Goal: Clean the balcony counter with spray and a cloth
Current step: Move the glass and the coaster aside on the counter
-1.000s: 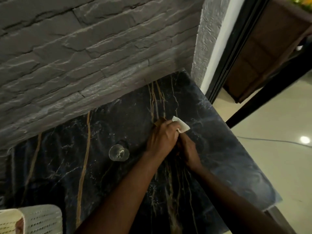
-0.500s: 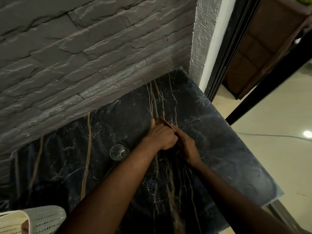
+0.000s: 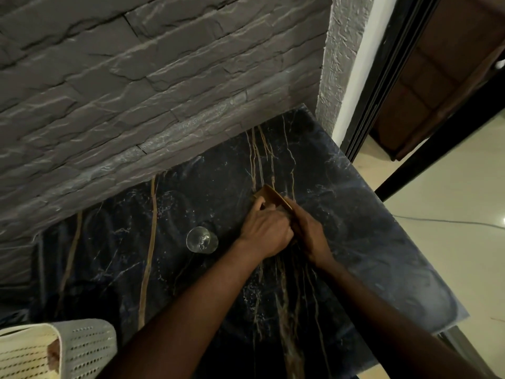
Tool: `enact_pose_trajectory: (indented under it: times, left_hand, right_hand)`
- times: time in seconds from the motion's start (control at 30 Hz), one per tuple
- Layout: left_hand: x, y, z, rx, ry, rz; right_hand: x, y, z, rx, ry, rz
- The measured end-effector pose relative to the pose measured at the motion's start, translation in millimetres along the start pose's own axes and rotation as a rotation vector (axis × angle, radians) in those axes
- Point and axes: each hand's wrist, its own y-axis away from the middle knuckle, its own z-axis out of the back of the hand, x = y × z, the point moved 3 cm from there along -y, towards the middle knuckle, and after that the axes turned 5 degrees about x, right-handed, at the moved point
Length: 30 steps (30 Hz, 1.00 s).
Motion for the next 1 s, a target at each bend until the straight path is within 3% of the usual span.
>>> enact_pose_trajectory:
  times: [0.1,0.17,0.3,0.47,0.57,0.67,1.0]
  left_hand:
    - [2,3,0,-0.057,0.052,-0.015]
    - [12,12,4,-0.177,0.104,-0.001]
    - [48,37,10,-0.45,0.215,0.236]
    - [93,75,-18,-0.286,0.233,0.614]
    - [115,95,-35,-0.156,0.312,0.738]
    - [124,103,-46,-0.123,0.426,0.759]
    - [124,120,-55,-0.308,0.582,0.729]
  right_hand:
    - [0,0,2,-0.003,0.02,-0.043]
    - [4,2,5,-0.039,0.035,-0.037]
    - [13,-3,0,-0.077,0.117,-0.005]
    - [30,-29,-31,0.026,0.37,-0.019]
    - [32,-37,-46,0.115,0.425,-0.089]
    - [38,-44,-61,0.146,0.445,-0.113]
    - [61,-41,-83,0.25,0.498,-0.026]
